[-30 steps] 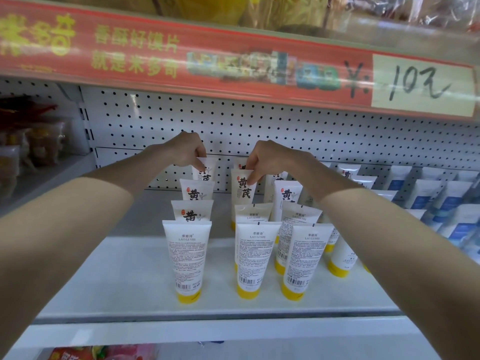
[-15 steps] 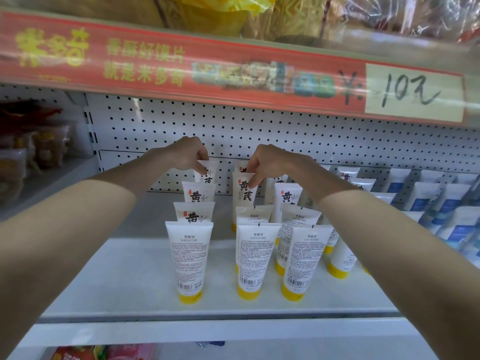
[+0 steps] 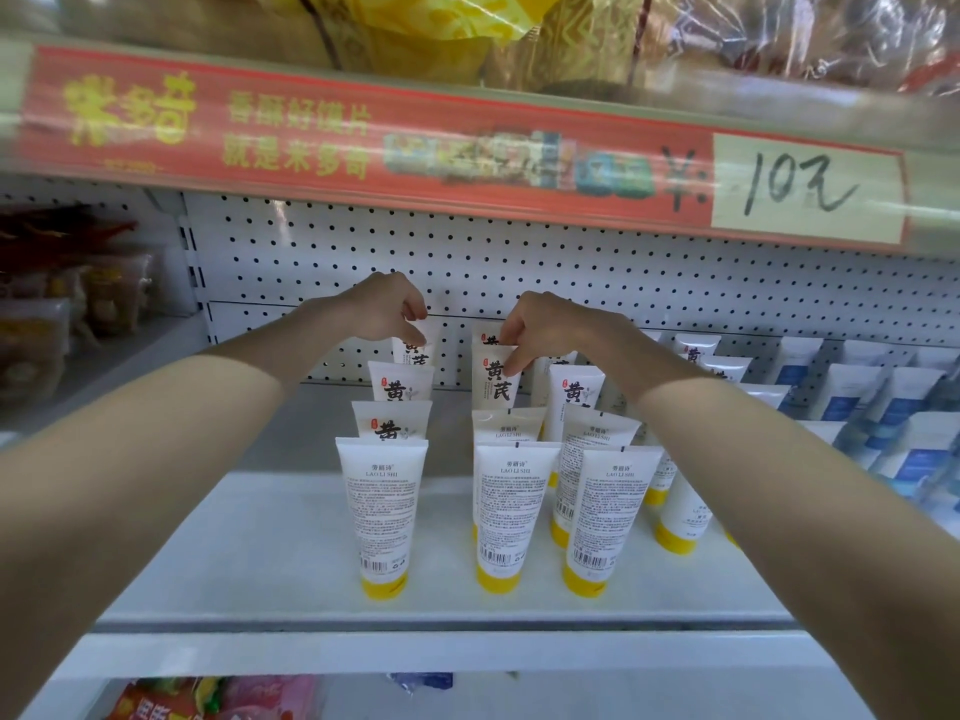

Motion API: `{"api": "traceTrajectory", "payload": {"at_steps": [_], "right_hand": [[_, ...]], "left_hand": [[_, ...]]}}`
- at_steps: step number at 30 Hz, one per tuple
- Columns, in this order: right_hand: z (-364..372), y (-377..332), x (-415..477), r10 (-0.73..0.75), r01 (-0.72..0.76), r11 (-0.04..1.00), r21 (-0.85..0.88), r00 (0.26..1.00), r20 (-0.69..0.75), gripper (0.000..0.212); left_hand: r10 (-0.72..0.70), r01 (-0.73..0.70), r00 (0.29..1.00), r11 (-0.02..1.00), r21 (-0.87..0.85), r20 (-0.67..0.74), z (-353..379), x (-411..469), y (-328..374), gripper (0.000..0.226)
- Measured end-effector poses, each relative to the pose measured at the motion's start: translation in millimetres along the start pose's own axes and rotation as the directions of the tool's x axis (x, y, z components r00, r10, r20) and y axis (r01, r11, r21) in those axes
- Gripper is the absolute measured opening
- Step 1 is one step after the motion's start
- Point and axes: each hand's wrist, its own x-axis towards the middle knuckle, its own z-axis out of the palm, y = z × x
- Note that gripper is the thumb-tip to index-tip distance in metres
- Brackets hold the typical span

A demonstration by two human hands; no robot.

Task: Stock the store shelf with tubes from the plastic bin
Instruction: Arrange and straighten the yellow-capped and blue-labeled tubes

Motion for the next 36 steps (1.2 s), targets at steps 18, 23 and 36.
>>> {"api": "traceTrajectory", "payload": {"at_steps": [18,23,36], "right_hand": [[-26.5,17.6,-58.4,-0.033,0.042,0.996,0.081,0.994,-0.106,0.027],[-20.2,29.7,-73.0,-0.022,0.025,0.999,0.044,0.998,-0.065,0.039],[-1.0,51.8,-65.3,-0.05,0.054,0.998,0.033,0.991,-0.127,0.021]], "left_hand": [[-0.007,0.012,0.994,0.999,-0.043,0.107,-20.3,-58.8,37.4,0.029],[-0.024,0.029,0.976,0.999,-0.02,0.218,-14.9,-75.2,32.3,0.031],[-0.071,0.068,0.995,0.997,0.036,0.074,-5.2,-74.1,29.9,0.03]]}}
